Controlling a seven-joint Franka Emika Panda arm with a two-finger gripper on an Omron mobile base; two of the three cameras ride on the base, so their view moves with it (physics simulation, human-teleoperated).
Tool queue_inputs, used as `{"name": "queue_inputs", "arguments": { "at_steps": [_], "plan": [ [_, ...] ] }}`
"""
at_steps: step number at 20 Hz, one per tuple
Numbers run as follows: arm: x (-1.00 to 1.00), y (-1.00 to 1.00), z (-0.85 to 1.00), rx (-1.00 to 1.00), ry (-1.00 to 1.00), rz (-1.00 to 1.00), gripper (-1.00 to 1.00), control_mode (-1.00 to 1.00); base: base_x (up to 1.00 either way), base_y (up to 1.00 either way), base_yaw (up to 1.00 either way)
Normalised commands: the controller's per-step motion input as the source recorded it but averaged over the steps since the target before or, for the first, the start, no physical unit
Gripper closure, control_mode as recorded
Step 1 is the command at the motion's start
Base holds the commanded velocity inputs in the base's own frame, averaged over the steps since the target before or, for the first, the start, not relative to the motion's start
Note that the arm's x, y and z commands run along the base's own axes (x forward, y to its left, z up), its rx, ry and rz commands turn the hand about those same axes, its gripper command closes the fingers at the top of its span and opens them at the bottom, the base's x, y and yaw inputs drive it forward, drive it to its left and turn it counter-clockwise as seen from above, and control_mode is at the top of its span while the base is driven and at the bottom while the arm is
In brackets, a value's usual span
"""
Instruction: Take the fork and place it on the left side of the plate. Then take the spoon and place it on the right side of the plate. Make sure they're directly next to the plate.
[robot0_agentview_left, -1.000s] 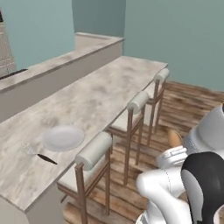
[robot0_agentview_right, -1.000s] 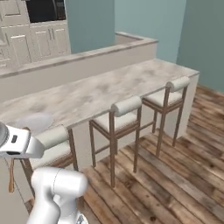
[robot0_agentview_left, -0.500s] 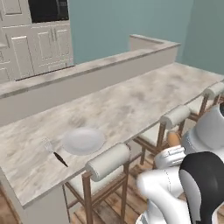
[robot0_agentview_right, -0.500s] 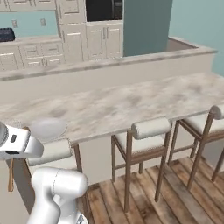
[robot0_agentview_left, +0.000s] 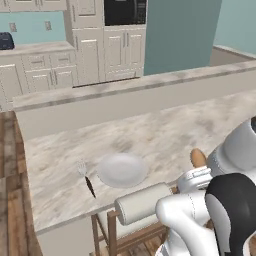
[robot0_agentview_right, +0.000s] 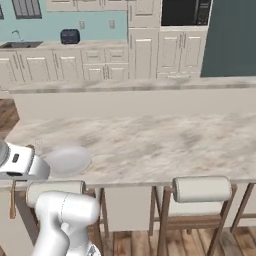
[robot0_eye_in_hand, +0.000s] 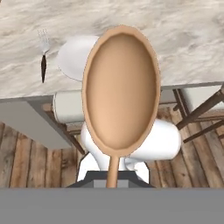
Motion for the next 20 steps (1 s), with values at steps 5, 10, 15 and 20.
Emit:
{"name": "queue_inputs", "arguments": {
  "at_steps": [5, 10, 15, 20],
  "plan": [
    [0.0, 0.0, 0.0, 0.0, 0.0, 0.0, 1.0, 1.0, 0.89, -0.29, 0.34],
    [0.8, -0.28, 0.0, 0.06, 0.0, 0.08, 1.0, -1.0, 0.2, -0.08, 0.04],
    [1.0, -0.27, 0.0, 0.05, 0.05, 0.03, 1.0, -1.0, 0.0, 0.0, 0.0],
    [0.96, -0.09, -0.04, 0.0, 0.04, 0.0, 1.0, -1.0, 0.0, 0.0, 0.0]
  ]
}}
